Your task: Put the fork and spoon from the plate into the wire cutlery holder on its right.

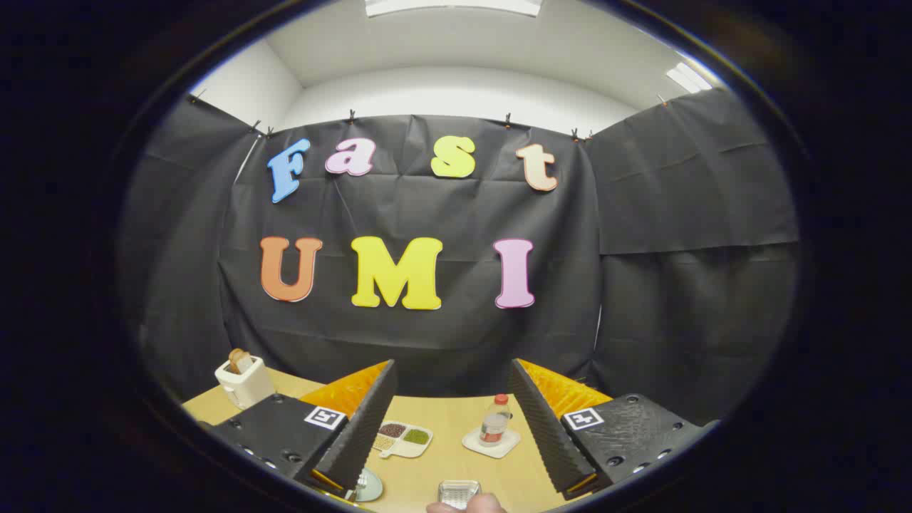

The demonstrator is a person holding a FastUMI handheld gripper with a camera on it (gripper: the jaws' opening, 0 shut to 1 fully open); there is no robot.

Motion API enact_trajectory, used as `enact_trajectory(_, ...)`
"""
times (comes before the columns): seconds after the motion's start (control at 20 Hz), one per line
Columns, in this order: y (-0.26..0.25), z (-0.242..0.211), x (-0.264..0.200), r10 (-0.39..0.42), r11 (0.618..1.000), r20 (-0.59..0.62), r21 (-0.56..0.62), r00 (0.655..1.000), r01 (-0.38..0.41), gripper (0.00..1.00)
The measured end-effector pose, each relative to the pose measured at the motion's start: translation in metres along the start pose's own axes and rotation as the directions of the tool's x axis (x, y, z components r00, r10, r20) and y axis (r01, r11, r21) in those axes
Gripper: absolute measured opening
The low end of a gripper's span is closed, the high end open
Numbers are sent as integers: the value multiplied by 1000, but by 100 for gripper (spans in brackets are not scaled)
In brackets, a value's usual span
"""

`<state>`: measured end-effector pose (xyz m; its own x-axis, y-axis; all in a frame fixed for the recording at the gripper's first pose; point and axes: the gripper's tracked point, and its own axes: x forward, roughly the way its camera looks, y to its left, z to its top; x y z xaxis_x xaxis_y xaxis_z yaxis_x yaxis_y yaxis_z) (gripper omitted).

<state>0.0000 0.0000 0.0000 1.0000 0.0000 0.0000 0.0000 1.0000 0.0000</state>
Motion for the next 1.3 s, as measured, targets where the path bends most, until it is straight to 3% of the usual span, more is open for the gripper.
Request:
enact_trajectory(0.9, 17, -4, -4, 32, 999, -36, -1, 999, -32, 95)
enact_trajectory(1.3, 53, -45, -10, 109, 991, -187, -52, 976, -120, 95)
